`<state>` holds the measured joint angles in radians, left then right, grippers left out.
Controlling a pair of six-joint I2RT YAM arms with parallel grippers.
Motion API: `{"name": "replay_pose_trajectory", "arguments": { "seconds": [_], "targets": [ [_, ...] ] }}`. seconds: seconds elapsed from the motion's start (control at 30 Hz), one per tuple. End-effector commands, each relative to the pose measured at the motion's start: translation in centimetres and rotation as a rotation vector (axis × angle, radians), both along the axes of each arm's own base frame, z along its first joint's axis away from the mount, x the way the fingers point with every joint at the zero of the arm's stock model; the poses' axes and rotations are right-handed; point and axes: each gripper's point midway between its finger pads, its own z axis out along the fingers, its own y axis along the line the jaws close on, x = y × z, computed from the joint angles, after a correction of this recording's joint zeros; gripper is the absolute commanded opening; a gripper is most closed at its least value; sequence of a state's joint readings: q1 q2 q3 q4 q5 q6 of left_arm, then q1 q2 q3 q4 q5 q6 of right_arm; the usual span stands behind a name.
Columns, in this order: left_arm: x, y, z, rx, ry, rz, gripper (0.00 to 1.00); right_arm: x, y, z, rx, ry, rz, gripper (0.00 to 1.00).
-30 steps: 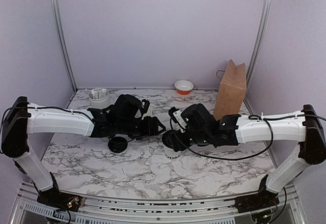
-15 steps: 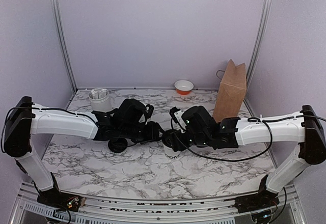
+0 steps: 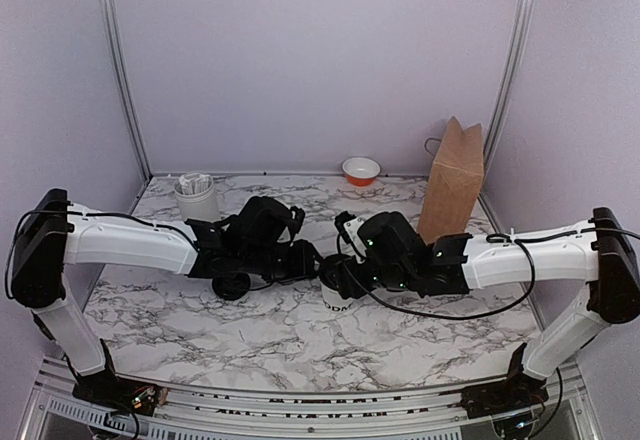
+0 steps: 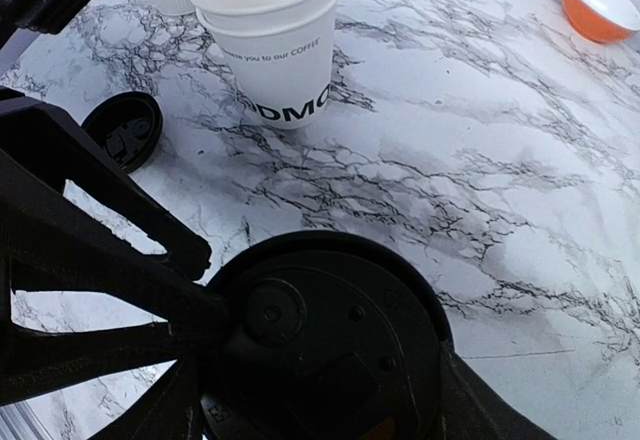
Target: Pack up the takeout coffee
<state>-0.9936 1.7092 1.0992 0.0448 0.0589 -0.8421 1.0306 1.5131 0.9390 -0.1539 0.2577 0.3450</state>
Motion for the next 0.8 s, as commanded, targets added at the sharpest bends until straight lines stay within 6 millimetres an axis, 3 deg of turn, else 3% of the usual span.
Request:
{"name": "replay_pose_trajectory", "arguments": {
  "seconds": [0.0,0.17,0.3,0.57,0.77],
  "targets": [
    [-0.3,1.2,-3.3,0.118,0.046,0.027,0.36,-1.3,-2.6,-3.9,-0.16,0.072,-0.009,0.7],
    [-0.1,2.0,-4.0,0.146,0.049,0.059,0.33,-1.3,-2.6,-4.1,-0.178,0.077,-0.009,0.7],
    [0.1,2.1,-2.7,0.128,0.022,0.069,0.34,-1.2,-2.7,-4.3,-0.195,0.081,-0.012,0.7],
    [1.0,1.7,2.3,0.062,-0.067,0.068,0.41,-1.1,-2.9,-4.5,-0.21,0.092,-0.031,0.71],
    [1.1,2.2,2.3,0.087,-0.07,0.084,0.4,-1.1,-3.0,-4.7,-0.215,0.096,-0.041,0.71]
  ]
}}
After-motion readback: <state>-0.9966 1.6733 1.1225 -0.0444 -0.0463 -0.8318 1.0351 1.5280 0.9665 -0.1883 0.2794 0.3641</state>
